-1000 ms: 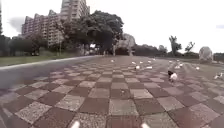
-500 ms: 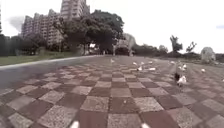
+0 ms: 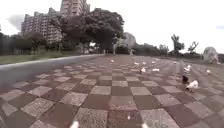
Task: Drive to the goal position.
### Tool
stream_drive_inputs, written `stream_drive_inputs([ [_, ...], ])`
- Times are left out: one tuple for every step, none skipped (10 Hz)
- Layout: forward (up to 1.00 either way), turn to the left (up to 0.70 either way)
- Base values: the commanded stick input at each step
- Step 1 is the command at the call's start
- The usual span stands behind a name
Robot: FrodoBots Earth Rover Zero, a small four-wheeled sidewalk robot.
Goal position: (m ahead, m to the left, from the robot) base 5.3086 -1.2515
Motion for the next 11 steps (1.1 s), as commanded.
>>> stream_drive_inputs([
  [0.70, 0.00],
  [0.70, 0.00],
  [0.70, 0.00],
  [0.70, 0.00],
  [0.70, 0.00],
  [0.70, 0.00],
  [0.70, 0.00],
  [0.70, 0.00],
  [0.70, 0.00],
  [0.70, 0.00],
  [0.70, 0.00],
])
